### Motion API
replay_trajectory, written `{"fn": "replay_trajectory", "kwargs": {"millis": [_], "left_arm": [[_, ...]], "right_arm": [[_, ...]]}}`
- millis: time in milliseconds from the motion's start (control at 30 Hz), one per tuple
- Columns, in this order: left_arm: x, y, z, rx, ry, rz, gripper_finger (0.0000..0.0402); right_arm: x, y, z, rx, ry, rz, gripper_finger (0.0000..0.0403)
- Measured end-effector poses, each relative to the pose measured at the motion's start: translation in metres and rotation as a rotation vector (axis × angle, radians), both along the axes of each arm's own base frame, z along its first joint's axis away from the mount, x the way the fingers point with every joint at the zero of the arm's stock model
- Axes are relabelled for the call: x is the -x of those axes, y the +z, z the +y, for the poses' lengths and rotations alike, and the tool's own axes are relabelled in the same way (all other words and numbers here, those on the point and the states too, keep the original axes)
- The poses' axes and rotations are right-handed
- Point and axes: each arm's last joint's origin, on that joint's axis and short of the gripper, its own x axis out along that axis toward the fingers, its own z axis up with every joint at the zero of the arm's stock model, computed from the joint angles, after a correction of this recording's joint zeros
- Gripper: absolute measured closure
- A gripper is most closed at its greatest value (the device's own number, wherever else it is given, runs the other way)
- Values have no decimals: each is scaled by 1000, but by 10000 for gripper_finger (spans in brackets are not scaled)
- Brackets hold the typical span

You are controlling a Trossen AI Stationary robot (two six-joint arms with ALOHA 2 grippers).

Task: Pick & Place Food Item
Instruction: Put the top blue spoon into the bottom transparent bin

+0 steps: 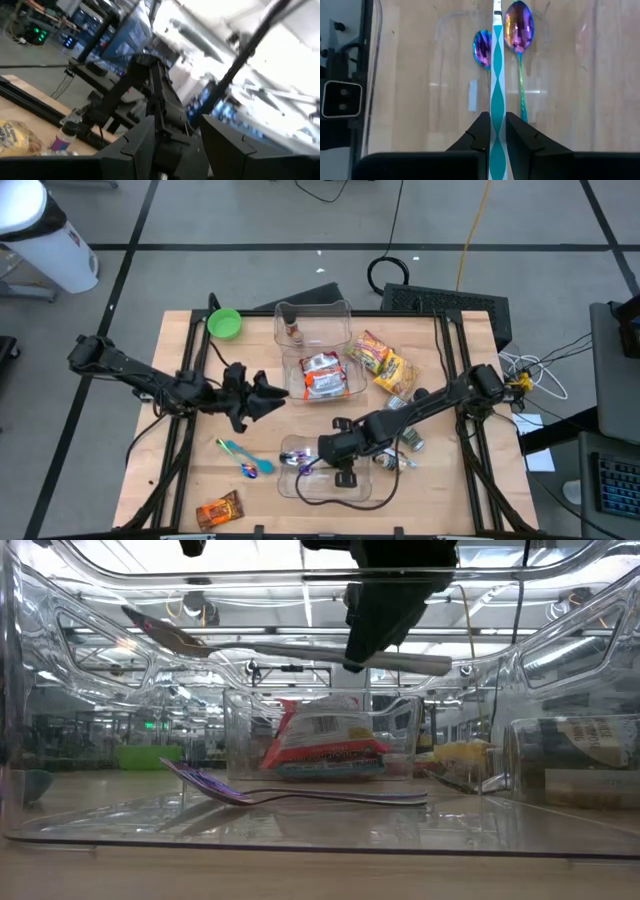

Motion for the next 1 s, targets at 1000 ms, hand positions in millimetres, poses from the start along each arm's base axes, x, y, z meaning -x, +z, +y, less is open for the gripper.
{"fn": "replay_trajectory", "kwargs": {"millis": [1000], "left_arm": [[-2,-11,-2,-80,-50,102,238]], "right_arm": [[-2,-46,5,-16,-10,139,379]]}}
